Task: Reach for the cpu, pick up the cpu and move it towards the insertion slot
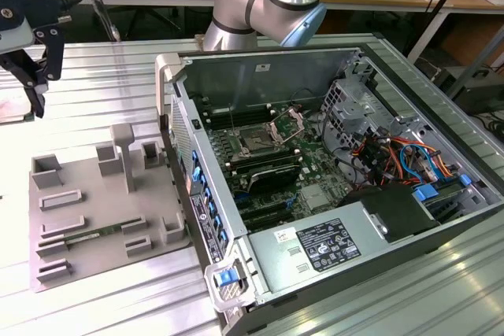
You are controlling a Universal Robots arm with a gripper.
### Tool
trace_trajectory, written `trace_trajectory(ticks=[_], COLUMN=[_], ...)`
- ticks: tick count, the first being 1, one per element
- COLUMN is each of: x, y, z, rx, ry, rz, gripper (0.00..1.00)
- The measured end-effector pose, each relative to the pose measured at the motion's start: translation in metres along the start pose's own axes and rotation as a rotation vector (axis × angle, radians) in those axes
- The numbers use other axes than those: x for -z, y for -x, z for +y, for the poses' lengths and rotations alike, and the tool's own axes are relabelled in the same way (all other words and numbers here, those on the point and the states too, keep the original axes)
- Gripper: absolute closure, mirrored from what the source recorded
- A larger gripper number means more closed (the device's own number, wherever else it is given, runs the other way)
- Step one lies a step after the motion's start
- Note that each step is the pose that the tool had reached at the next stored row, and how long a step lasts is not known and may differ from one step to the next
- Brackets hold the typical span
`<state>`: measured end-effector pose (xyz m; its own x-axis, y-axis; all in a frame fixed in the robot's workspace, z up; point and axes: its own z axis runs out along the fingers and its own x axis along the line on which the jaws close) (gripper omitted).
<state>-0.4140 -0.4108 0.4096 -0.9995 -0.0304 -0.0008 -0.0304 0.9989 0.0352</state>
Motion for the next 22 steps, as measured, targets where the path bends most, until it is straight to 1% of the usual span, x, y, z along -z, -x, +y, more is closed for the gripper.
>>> trace_trajectory(ticks=[3,10,19,21,22], x=[0.0027,0.0133,0.0222,0.0269,0.0277], y=[0.0000,0.0000,0.0000,0.0000,0.0000], z=[0.0001,0.0005,0.0008,0.0009,0.0010], rx=[0.000,0.000,0.000,0.000,0.000], ry=[0.0000,0.0000,0.0000,0.0000,0.0000], rz=[-0.0001,0.0000,-0.0001,0.0000,0.0000], gripper=[0.45,0.45,0.45,0.45,0.45])
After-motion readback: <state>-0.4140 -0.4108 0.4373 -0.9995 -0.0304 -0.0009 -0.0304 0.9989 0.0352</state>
